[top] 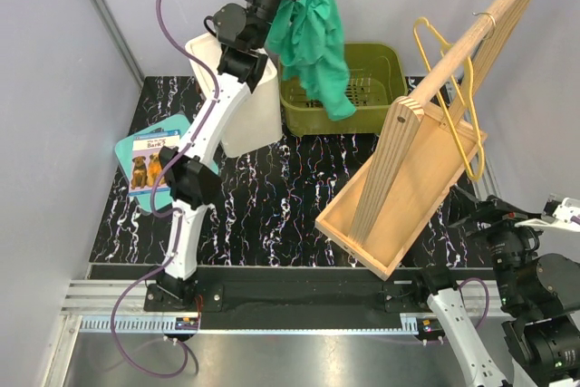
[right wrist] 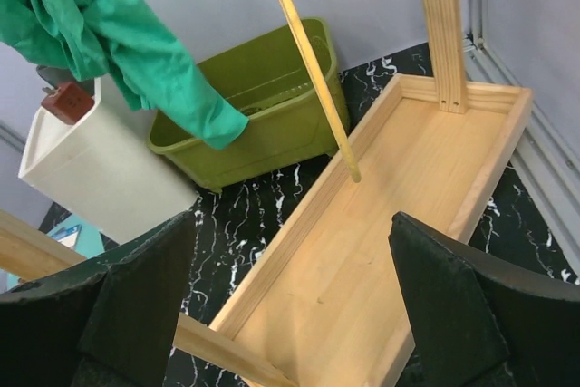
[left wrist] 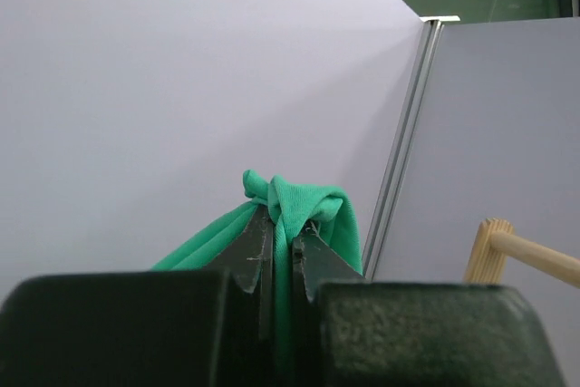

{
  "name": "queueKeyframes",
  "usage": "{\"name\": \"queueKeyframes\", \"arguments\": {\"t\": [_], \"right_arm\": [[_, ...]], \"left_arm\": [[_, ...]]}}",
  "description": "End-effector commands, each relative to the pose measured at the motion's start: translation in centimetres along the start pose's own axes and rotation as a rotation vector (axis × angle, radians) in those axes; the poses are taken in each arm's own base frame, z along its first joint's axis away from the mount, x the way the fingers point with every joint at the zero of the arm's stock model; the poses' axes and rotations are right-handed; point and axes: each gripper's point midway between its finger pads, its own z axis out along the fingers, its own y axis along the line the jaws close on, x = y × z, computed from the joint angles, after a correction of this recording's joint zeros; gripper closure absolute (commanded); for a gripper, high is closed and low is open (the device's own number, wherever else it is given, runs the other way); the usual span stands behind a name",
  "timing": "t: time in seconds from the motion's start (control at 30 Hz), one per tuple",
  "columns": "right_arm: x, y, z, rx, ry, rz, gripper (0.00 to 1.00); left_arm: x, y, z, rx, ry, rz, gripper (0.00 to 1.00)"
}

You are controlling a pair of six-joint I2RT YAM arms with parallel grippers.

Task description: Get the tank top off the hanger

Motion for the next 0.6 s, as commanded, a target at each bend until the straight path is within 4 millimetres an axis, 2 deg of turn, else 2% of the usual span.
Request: {"name": "queueKeyframes", "arguments": {"t": [0.0, 0.07, 0.1, 0.13, 0.23, 0.27, 0.33, 0.4, 0.57], "right_arm": [[-0.6, 1.8, 0.5, -0.079, -0.018, 0.048, 0.05], [-0.4, 1.8, 0.7, -0.081, -0.013, 0.05, 0.05], [-0.4, 1.9, 0.7, -0.082, -0.014, 0.053, 0.05], [-0.3, 1.9, 0.7, -0.086, -0.009, 0.054, 0.05], [-0.1, 2.0, 0.6, -0.095, -0.005, 0.06, 0.05], [-0.1, 2.0, 0.5, -0.097, -0.01, 0.066, 0.05], [-0.1, 2.1, 0.2, -0.105, -0.011, 0.074, 0.05], [-0.2, 2.0, -0.1, -0.105, -0.022, 0.081, 0.05], [-0.3, 2.1, -0.5, -0.115, -0.026, 0.086, 0.04]], "left_arm": [[7.7, 2.9, -1.7, -0.01, 0.118, -0.074, 1.0], [12.0, 3.6, -3.3, 0.003, 0.235, -0.091, 1.0], [13.2, 3.7, -3.9, 0.007, 0.265, -0.1, 1.0], [15.3, 3.8, -5.0, 0.017, 0.32, -0.117, 1.0], [17.7, 3.3, -6.1, 0.045, 0.391, -0.114, 1.0], [19.3, 3.3, -6.7, 0.04, 0.443, -0.094, 1.0], [20.4, 2.9, -7.2, 0.044, 0.484, -0.078, 1.0], [22.3, 3.7, -8.7, 0.018, 0.547, -0.077, 1.0], [24.5, 4.4, -11.0, -0.003, 0.641, -0.075, 0.99]]}}
